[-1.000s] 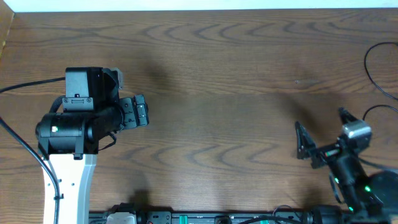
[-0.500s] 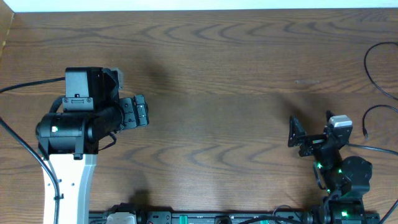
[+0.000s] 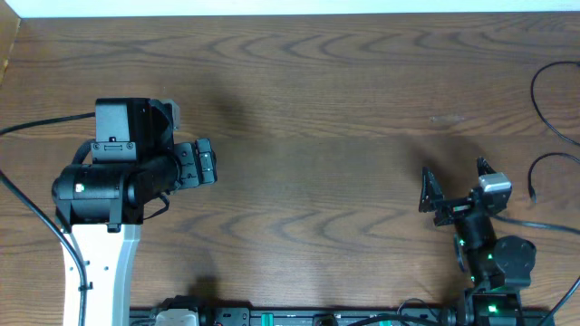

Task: Untangle cables

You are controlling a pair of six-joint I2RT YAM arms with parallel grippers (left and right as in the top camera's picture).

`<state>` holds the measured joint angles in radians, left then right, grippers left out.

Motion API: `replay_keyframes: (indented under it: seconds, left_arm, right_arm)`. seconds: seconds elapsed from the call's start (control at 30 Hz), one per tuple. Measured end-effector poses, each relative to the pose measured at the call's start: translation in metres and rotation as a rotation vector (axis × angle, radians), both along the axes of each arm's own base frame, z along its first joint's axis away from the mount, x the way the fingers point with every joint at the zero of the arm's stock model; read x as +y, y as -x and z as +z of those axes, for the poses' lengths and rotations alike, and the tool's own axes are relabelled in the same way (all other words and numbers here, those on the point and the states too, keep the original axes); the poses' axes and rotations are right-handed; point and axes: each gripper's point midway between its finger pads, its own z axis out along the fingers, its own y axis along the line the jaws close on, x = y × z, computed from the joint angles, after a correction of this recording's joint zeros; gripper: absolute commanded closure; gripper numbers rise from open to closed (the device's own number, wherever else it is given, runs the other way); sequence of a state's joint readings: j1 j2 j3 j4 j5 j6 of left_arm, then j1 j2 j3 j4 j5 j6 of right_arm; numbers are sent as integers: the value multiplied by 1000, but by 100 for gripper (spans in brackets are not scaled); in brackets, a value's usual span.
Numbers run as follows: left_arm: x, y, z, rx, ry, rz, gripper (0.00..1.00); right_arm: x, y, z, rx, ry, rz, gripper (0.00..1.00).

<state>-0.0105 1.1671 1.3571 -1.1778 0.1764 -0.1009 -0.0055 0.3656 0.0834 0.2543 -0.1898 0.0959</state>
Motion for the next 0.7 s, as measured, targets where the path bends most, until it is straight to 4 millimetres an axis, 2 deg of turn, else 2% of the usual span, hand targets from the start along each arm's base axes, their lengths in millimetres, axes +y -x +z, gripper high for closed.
replay_keyframes:
  seconds: [0.1,0.37,0.5,0.7]
  left_arm:
    - [0,2,-1,11,-1,-1,8]
    - [0,4,-2,20,-1,-1,7]
    - [0,4,-2,20,-1,-1,8]
    - [0,4,-2,20,-1,-1,8]
  right_arm:
    - [0,1,-1,-46,-4,-1,1]
    - [-4,1,-15,-14,-7,-26,1]
    - [-9,2,-41,91,-7,-53,1]
    - [-11,12,-90,297,-1,-66,1]
